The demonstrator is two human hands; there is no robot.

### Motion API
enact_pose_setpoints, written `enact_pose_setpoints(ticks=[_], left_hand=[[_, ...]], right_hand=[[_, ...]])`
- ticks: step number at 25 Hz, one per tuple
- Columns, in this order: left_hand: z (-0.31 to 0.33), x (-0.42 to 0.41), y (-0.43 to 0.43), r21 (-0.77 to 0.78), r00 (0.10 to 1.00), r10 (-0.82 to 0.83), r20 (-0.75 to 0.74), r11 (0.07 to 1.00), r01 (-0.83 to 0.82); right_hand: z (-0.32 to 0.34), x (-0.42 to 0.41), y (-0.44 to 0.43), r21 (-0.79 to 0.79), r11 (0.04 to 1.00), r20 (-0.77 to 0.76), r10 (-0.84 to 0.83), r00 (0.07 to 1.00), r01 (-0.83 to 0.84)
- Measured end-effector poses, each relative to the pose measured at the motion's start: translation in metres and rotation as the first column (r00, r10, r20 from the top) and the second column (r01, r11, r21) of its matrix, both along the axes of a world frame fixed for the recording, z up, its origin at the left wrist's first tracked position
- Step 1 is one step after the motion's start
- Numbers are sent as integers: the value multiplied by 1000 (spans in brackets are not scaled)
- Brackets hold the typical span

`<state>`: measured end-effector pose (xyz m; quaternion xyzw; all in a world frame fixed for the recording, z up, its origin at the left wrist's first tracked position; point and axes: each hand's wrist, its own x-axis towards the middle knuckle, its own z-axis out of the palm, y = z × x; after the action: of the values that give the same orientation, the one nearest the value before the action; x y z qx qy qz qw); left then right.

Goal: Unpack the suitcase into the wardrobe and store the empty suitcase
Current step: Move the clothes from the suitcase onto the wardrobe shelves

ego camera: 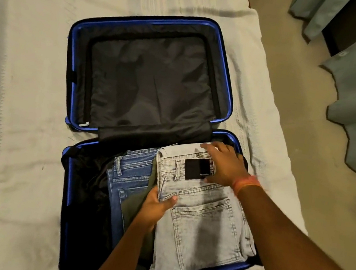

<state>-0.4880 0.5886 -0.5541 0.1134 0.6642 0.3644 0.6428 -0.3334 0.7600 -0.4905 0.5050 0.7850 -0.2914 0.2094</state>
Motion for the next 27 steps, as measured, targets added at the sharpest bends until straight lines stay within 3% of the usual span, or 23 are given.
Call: enact_pose_setpoints(ticks=[3,8,11,14,16,19,21,24,27], left_hand=[[-4,0,2,102,957,-114,-267,984,146],[6,-6,10,116,849,-255,-462,932,343],[12,-11,18,88,846,-285,-451,929,360],[11,-12,19,61,894,-243,-376,956,286],[4,-12,17,37,930,-168,-328,981,190],[-5,-14,16,8,947,-160,-278,986,169],[-6,-13,15,16,933,-200,-299,977,214],[1,-8,12,39,919,-180,-350,978,207],[12,1,7,66,905,-216,-365,964,257]], right_hand=[[-19,-29,8,-49,978,110,205,973,-201],[-18,-24,17,-77,961,205,276,939,-265],[-2,-15,22,-69,915,226,403,887,-398],[15,-19,45,-227,912,194,386,902,-342],[19,-27,64,-226,918,208,373,904,-326],[9,-36,77,-60,951,202,309,929,-304],[-10,-35,65,2,975,97,220,971,-221],[-38,-22,29,-36,999,-49,19,999,-20],[-45,11,-11,109,940,-220,-294,930,324]])
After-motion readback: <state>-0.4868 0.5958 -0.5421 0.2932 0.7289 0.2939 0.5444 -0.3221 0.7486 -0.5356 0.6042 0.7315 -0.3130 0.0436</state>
